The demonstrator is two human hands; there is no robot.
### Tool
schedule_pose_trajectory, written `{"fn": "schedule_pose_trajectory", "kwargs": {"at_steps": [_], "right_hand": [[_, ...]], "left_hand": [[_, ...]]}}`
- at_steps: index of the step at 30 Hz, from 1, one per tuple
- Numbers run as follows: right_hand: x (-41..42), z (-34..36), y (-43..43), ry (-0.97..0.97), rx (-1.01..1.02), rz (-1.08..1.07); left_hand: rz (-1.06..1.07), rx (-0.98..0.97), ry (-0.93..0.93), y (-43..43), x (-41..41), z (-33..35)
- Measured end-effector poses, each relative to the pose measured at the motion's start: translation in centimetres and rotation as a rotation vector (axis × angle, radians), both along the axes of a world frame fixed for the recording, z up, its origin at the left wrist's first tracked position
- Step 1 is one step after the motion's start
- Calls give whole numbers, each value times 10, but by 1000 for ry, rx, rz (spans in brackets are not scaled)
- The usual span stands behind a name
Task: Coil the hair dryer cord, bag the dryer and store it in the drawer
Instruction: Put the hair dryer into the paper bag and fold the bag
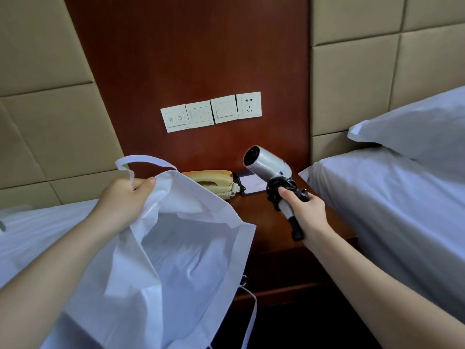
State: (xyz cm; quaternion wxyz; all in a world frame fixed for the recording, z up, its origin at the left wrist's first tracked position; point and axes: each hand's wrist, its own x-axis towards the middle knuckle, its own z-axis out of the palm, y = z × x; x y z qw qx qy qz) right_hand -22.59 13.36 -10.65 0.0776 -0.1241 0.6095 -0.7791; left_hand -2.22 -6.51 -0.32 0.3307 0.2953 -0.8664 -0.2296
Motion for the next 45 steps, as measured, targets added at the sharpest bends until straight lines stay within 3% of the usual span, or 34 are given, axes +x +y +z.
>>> {"fn": "schedule_pose_trajectory", "kwargs": {"at_steps": [6, 10, 14, 19, 26, 29, 33, 38, 45], "right_hand": [[3, 25, 23, 72, -7, 192], [1, 13, 24, -3, -119, 536], [14, 9, 17, 235, 3, 758], [24, 21, 15, 385, 52, 811], [38, 28, 7, 388, 112, 892], [44, 26, 13, 370, 233, 909], [43, 23, 16, 336, 376, 867], [48, 19, 12, 252, 428, 778], [68, 2, -18, -126, 293, 695]], "left_hand": [[-61, 1, 11, 3, -8, 1], [-104, -1, 17, 1, -8, 0], [-80, 47, 1, 0, -7, -2], [-90, 90, -12, -10, 2, -5], [-136, 265, 16, -16, -4, -4], [-163, 346, 27, -18, -1, 1], [-186, 280, 7, -20, -4, -3], [-211, 220, 18, -6, -9, -7], [-328, 99, 22, 45, -30, -8]]}}
